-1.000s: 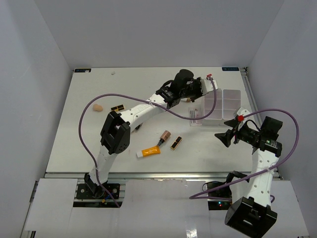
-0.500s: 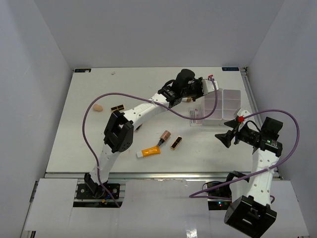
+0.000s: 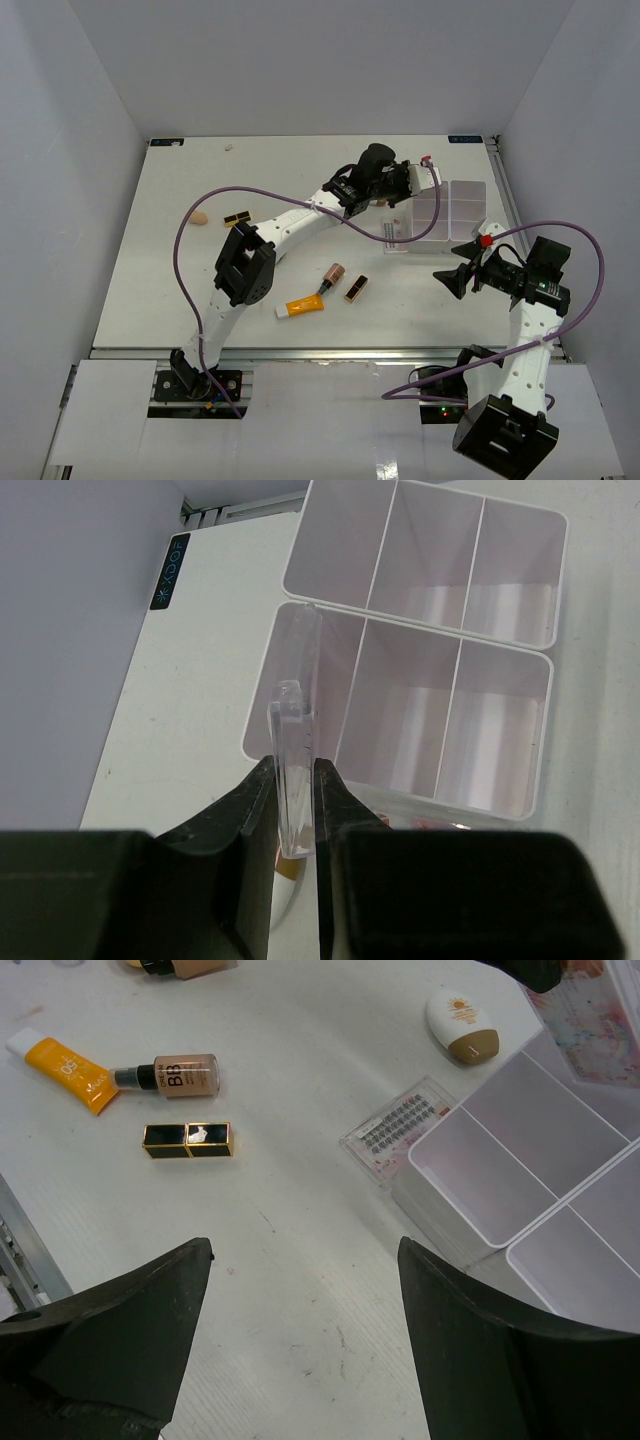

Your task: Organize the makeup

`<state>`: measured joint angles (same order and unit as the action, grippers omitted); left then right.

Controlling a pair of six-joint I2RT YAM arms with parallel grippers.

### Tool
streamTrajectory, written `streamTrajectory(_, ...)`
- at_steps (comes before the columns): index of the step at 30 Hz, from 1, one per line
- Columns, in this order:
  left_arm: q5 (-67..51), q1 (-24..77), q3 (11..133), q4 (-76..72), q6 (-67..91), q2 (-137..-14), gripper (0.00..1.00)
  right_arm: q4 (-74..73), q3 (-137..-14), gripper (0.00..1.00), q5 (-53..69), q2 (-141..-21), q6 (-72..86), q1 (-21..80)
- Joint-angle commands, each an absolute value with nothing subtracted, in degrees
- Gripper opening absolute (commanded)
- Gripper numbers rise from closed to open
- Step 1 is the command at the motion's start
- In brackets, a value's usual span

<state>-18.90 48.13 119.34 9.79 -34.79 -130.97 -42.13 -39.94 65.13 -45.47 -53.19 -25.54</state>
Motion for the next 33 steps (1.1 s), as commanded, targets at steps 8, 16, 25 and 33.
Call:
streamTrajectory(8, -17.7, 47.8, 121.4, 7.6, -35.6, -132.1, 0.21, -42.9, -39.9, 0.82, 67.4, -44.7, -54.2, -25.9)
streamTrajectory(16, -18.2, 47.8, 121.2, 7.3, -34.3, -131.4, 0.42, -42.7, -39.8, 0.82, 67.5, -44.9, -54.1, -26.3)
streamTrajectory(25, -19.1, 47.9, 121.9, 7.6, -31.8, -128.7, 0.53, -42.3, -39.3, 0.82, 67.1, -44.5, -54.1, -26.6)
streamTrajectory(33, -16.6, 47.6, 115.9, 7.5, -20.6, -116.7, 0.56, -42.6, -38.2, 0.84, 66.5, -45.3, -54.9, -26.4)
